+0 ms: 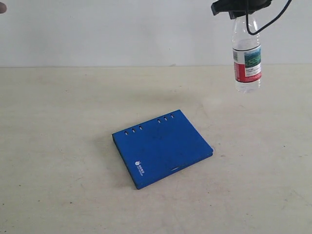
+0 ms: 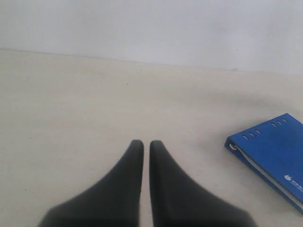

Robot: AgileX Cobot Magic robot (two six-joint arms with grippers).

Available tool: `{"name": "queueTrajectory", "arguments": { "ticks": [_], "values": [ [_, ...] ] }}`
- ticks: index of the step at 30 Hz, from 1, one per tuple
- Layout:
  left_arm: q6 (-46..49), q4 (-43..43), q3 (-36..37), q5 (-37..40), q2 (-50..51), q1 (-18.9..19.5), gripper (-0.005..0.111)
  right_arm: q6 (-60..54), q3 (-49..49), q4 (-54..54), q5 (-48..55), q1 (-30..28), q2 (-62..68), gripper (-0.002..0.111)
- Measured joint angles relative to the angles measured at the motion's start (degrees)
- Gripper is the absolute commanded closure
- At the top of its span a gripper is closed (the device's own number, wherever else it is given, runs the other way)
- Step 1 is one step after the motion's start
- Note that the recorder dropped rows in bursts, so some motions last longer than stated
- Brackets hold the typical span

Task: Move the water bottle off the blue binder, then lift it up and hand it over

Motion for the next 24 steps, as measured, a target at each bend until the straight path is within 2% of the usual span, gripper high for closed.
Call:
{"name": "queueTrajectory", "arguments": {
  "ticks": [5,7,12,13,24],
  "values": [
    [0.0,0.0,0.0,0.0,0.0,0.0,0.102,-0.3,0.0,1.5,-0.4,-0.1,-0.1,0.108],
    [0.0,0.0,0.0,0.0,0.0,0.0,0.102,-0.3,0.0,1.8,-0.5,-0.1,-0.1,0.102],
    [0.0,0.0,0.0,0.0,0.0,0.0,0.102,-2.4,0.0,1.9,0.4,-0.1,-0.1,0.063],
    [0.0,0.0,0.0,0.0,0.0,0.0,0.102,-2.9,0.0,2.1,0.7,-0.1,-0.1,0.059],
    [0.0,0.0,0.0,0.0,0.0,0.0,0.102,-4.3,0.0,1.8,4.8,-0.1,-0.1,0.060]
  ]
}}
